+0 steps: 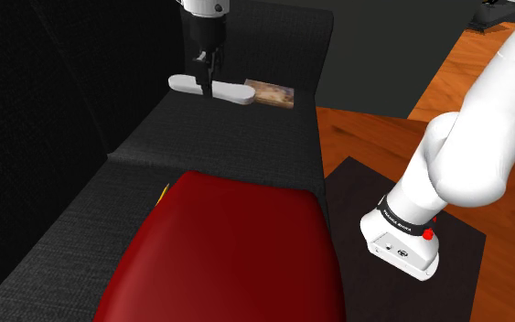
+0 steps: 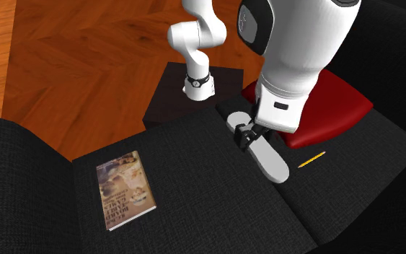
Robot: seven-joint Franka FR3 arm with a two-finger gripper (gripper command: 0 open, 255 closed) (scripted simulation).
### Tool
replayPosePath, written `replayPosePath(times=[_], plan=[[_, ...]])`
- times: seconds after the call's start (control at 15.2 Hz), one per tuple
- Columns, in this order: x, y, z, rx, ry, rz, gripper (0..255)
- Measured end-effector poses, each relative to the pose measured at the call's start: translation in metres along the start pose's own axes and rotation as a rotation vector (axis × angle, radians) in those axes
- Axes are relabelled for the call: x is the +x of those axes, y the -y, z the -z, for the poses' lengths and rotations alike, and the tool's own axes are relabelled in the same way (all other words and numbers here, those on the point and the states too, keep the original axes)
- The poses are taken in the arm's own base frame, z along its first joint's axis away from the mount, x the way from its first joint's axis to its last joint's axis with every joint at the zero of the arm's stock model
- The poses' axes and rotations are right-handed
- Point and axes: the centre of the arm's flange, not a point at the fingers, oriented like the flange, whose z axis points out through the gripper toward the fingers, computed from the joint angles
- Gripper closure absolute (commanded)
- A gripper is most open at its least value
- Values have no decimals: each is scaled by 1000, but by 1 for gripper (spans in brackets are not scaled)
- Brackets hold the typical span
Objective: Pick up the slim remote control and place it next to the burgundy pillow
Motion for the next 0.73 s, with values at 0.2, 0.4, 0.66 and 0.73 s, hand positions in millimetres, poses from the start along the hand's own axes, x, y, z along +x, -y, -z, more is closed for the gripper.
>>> replayPosePath(times=[0.2, 0.4, 0.66, 0.73], plan=[[-2, 42, 6, 0, 0, 0, 255], [-3, 59, -9, 0, 0, 0, 255], [-2, 63, -30, 0, 1, -1, 255], [-3, 63, -35, 0, 1, -1, 255]])
